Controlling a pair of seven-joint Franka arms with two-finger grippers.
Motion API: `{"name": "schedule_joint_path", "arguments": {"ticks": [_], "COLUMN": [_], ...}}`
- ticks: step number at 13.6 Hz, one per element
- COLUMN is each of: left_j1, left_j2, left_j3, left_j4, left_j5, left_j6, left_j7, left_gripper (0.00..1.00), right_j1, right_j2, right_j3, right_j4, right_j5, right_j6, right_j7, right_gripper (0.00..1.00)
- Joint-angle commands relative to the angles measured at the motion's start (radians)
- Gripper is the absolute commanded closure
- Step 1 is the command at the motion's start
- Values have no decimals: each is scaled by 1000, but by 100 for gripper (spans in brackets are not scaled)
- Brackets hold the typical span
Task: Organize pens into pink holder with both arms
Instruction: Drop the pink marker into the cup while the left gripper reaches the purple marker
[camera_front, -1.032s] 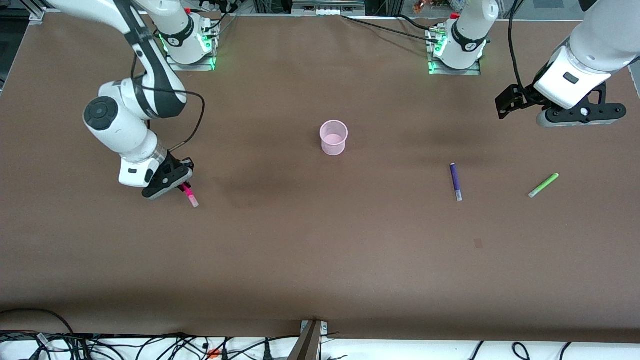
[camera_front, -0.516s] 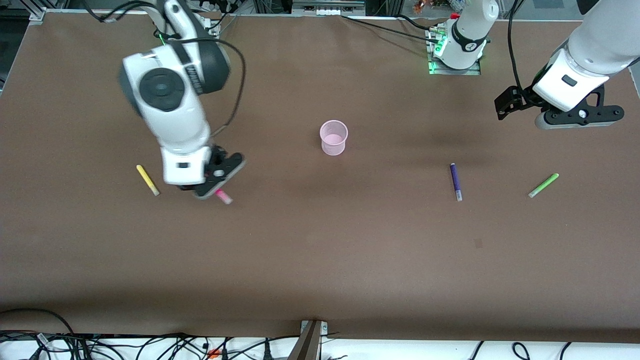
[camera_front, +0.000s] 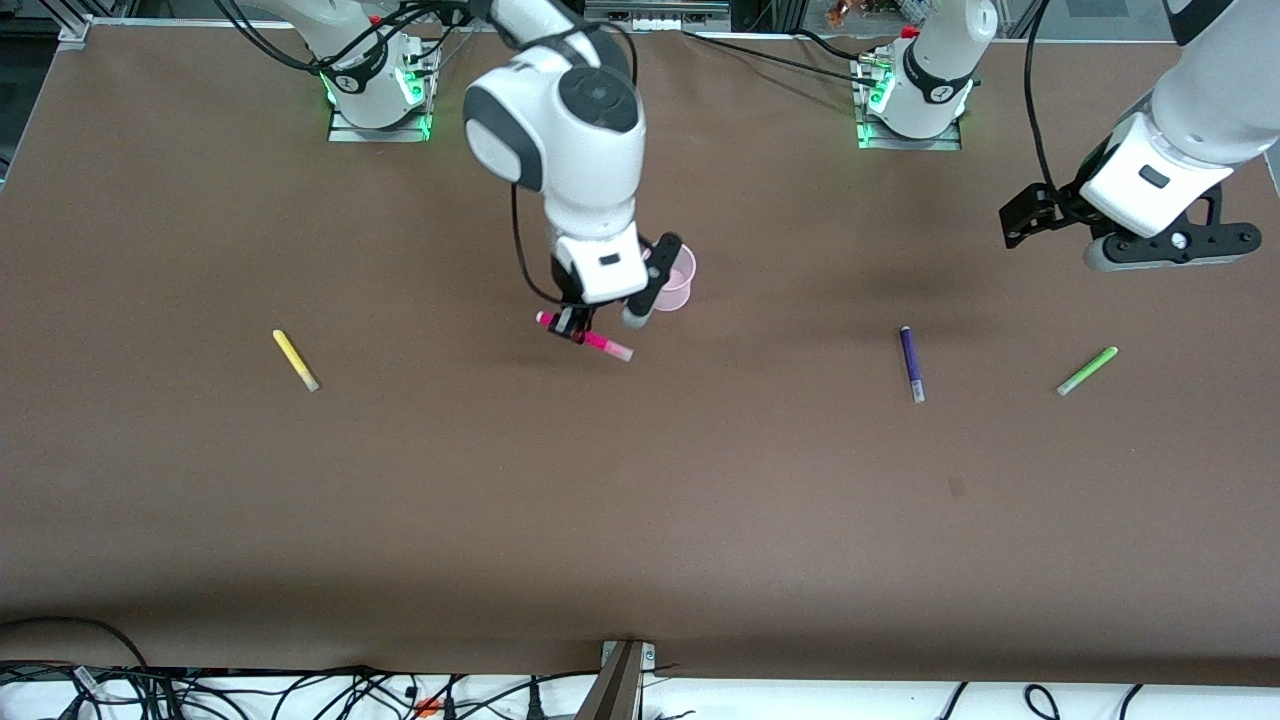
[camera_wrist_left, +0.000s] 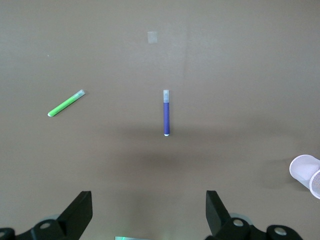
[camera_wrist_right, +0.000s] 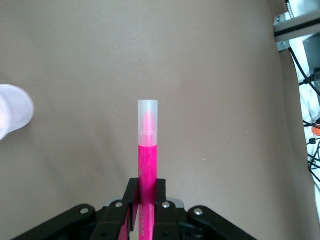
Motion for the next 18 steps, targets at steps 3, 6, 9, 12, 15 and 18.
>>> {"name": "schedule_joint_path", "arguments": {"ticks": [3,6,9,12,15,18], "left_j1": [36,37,68,68,67,67], "left_j2": [35,37,35,37,87,218], "left_j3": [-2,-2,-4,-5,-15,-13], "left_j4": [21,-101,-290,-498,-693,-709], "left_j5": [-2,-55,-62,-63,-63,-60], "left_j6": [-61,29,251,535,853,973], "left_j7": [63,77,79,79,79,77], "left_gripper": [0,0,0,0,0,0], "right_j1": [138,201,277,326,337,337], "right_j2": [-10,16,82,139,183,235], "right_j3": [-9,-11,-11,-12,-15,-18], "right_j4": [17,9,9,18,52,113], "right_j5": [-22,-20,-25,-57,-75,-97], "right_j6": [-282,-330,-343,-341,-327,-323], "right_j7": [-6,49,144,224,273,278], "right_gripper": [100,100,100,100,100,100]}}
